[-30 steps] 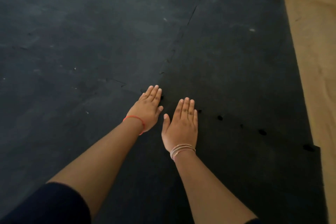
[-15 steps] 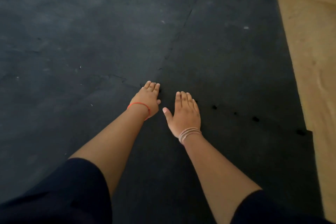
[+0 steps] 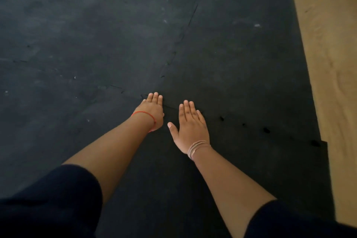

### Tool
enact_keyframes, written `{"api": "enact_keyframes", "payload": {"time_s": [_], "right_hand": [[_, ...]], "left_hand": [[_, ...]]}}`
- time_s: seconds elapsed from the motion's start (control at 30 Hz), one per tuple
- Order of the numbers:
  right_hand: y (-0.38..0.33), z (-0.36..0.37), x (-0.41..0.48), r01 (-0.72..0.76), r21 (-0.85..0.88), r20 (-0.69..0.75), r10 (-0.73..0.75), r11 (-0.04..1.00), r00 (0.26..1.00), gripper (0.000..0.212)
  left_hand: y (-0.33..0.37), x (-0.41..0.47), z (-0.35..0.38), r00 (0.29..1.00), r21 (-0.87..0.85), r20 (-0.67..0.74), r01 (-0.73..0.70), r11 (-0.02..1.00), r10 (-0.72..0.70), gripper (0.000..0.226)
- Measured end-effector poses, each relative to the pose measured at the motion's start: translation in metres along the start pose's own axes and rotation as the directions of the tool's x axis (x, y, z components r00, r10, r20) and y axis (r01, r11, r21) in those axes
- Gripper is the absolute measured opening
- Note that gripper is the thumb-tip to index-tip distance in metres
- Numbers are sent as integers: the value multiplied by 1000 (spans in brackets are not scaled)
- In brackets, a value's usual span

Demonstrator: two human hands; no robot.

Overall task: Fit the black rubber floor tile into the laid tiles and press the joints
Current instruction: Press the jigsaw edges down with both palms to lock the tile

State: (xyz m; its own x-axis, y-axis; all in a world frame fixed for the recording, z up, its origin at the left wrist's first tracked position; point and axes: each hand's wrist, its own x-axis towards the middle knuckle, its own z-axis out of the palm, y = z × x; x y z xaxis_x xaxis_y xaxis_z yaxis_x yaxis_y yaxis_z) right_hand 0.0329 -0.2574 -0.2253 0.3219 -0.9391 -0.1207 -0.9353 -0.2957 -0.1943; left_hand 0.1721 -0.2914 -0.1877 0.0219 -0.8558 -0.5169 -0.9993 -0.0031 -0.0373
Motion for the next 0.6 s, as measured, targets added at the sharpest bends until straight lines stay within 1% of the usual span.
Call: {"api": "enact_keyframes", "payload": {"time_s": [0.03,0.1,0.13,0.17,0.2,0.23,0.3,0.33,0.4,0.5,0.6], "right_hand": [[3,-3,4,23,-9,26,-23,1000,999,73],[10,-16,12,101,-37,147,-95,994,985,76],[15,-21,11,137,-47,203,-125,989,971,77],[22,-22,4,147,-66,212,-131,987,969,79],[29,-20,-8,120,-92,170,-103,989,980,81],[33,-15,-24,53,-118,95,-42,992,995,84],[36,-6,-52,-101,-144,-23,99,984,995,95],[37,-4,-57,-149,-139,-38,145,979,989,98],[36,-3,-54,-170,-114,-22,169,979,985,99],[37,-3,-47,-153,-96,9,154,984,988,98],[37,-5,-46,-146,-74,56,150,987,987,97]], "left_hand": [[1,-2,-2,1000,-25,1,11,1000,-11,66],[5,-10,2,999,-116,-13,33,993,-35,69],[9,-17,11,998,-176,-42,39,984,-47,70],[14,-25,24,993,-221,-96,42,974,-65,70],[19,-33,37,983,-240,-165,37,970,-78,70],[21,-40,50,971,-246,-225,27,969,-85,69],[24,-46,64,950,-250,-297,23,968,-100,67],[24,-45,66,942,-248,-317,32,968,-112,67],[24,-42,67,928,-242,-349,49,969,-134,67],[24,-39,69,919,-214,-371,57,975,-135,67],[22,-40,65,937,-199,-322,77,977,-139,67]]}}
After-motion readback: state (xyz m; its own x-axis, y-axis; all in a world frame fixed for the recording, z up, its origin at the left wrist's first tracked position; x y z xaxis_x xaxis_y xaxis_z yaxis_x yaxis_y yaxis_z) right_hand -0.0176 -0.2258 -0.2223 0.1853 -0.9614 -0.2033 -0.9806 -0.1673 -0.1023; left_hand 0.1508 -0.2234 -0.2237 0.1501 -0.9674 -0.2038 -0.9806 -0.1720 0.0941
